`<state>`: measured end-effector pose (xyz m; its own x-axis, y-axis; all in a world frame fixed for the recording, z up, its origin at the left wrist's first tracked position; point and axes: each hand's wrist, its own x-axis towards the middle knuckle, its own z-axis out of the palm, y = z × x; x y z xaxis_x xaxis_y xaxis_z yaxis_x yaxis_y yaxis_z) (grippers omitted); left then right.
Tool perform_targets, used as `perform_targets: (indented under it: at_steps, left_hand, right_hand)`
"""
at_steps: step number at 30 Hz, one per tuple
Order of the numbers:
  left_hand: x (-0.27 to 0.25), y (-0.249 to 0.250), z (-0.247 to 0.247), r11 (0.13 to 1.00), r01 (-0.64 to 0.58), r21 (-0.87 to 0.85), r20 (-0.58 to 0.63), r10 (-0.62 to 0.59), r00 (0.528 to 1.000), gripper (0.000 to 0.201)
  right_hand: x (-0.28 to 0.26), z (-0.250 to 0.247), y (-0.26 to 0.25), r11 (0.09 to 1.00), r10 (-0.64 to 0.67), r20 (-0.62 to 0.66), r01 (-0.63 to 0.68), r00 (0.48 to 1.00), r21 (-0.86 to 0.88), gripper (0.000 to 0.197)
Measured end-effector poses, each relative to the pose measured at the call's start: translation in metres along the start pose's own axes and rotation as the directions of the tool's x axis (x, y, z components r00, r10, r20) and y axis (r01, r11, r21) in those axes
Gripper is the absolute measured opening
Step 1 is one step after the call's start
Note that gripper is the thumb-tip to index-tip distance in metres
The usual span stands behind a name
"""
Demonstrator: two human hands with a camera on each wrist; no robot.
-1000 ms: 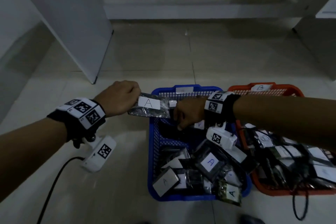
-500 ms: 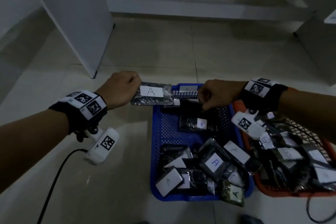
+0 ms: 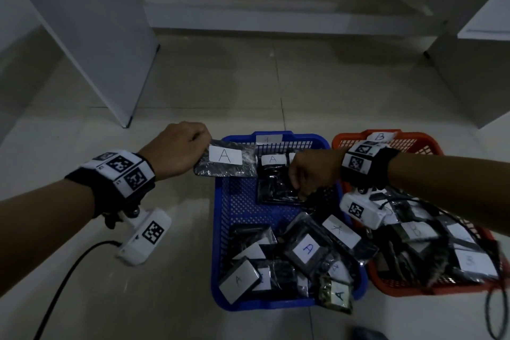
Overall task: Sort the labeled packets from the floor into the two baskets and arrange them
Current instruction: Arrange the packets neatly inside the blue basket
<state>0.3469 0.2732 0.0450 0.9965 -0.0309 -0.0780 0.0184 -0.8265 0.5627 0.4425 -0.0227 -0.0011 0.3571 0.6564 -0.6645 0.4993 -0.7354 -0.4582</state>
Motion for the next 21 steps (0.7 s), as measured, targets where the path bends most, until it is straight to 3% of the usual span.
perform_targets:
  at_steps: [2, 5, 9, 12, 15, 18, 21]
  left_hand:
    - [0.0, -0.001, 0.001, 1.0, 0.005, -0.007, 0.007, -0.005, 1.0, 0.035]
    - [0.002, -0.003, 0.002, 1.0, 0.012, -0.014, 0.013, -0.012, 1.0, 0.034]
    - [0.004, -0.003, 0.005, 1.0, 0.015, -0.023, 0.034, -0.015, 0.999, 0.035]
    - [0.005, -0.002, 0.008, 1.0, 0.015, -0.025, 0.05, -0.014, 0.999, 0.035]
    - [0.005, -0.001, 0.01, 0.999, 0.024, -0.029, 0.065, -0.022, 0.998, 0.035]
    - [0.005, 0.001, 0.012, 1.0, 0.013, -0.02, 0.068, -0.012, 0.998, 0.035]
    - [0.006, 0.001, 0.013, 1.0, 0.0, -0.017, 0.077, 0.001, 0.997, 0.035]
  right_hand:
    - [-0.001, 0.001, -0.003, 0.988, 0.019, 0.089, -0.032, 0.996, 0.152, 0.012]
    - [0.001, 0.007, -0.009, 0.985, 0.097, 0.271, -0.131, 0.958, 0.11, 0.023]
    - [0.003, 0.009, -0.006, 0.983, 0.177, 0.25, -0.182, 0.952, -0.003, 0.028]
    - [-0.004, 0.002, -0.004, 0.981, 0.165, 0.24, -0.185, 0.957, 0.06, 0.023]
    - [-0.012, -0.013, 0.001, 0.982, 0.086, 0.082, -0.099, 0.993, 0.16, 0.014]
    - [-0.012, -0.025, 0.007, 0.999, 0.049, -0.174, -0.05, 0.983, 0.0, 0.012]
    - [-0.008, -0.021, 0.007, 0.972, 0.061, -0.157, -0.095, 0.986, -0.217, 0.032]
